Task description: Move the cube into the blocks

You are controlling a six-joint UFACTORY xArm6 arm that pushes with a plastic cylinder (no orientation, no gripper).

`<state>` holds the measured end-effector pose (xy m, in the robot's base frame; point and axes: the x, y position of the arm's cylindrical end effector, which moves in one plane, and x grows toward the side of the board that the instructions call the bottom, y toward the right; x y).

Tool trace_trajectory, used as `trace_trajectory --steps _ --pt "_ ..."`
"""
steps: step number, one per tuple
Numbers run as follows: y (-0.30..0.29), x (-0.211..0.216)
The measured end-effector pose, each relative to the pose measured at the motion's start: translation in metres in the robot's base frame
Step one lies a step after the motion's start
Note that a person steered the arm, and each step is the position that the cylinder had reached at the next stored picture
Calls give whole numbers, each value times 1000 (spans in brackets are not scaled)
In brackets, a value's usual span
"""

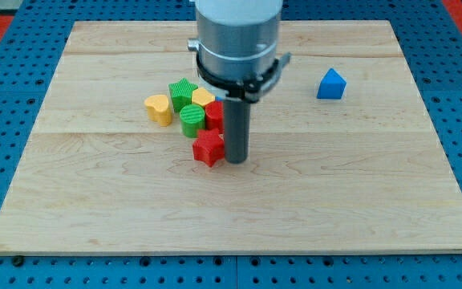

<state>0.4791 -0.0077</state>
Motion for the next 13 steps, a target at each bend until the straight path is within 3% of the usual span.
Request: trace_trajectory --steps 1,2,3,4,5,6,8,12,13 --pt "-55 -3" --pt "-32 -4" --pt "61 -9" --pt "158 -60" --pt "195 -123" --pt "175 -151" --pt "80 -127" --pt "147 -99" --pt "104 -87"
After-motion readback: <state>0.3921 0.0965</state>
